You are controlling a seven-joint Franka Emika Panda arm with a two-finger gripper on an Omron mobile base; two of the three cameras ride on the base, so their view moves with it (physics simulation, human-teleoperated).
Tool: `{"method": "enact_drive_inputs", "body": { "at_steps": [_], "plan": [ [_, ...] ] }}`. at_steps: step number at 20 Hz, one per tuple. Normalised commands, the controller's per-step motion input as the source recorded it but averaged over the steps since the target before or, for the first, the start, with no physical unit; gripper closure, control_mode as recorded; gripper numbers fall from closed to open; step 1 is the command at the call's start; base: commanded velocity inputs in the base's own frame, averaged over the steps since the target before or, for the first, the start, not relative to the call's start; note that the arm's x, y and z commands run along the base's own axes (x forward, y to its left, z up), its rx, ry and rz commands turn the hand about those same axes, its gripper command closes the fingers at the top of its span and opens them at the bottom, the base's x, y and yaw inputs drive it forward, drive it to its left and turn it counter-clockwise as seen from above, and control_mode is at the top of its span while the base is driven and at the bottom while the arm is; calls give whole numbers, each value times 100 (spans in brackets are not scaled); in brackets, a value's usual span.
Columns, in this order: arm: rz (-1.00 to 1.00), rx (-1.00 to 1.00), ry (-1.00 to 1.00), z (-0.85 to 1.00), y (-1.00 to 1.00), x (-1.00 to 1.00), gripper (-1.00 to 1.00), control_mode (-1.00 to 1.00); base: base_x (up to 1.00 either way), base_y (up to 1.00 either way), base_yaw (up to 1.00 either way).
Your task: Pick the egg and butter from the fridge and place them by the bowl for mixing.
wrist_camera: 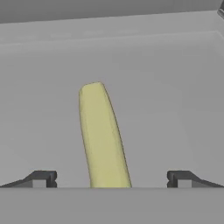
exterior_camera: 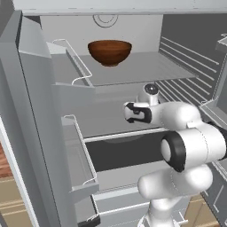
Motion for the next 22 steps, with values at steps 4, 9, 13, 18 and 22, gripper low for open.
{"method": "enact_drive_inputs", "body": {
  "at_steps": [4,9,13,18,22],
  "plan": [
    [0,0,-5,-13,0,28,-100,-100,0,0,0],
    [0,0,-1,-5,2,30,-100,-100,0,0,0],
    [0,0,4,-2,7,18,-100,-100,0,0,0],
    [0,0,4,-25,8,5,100,-100,0,0,0],
    [0,0,0,-57,1,0,100,-100,0,0,0]
  ]
}}
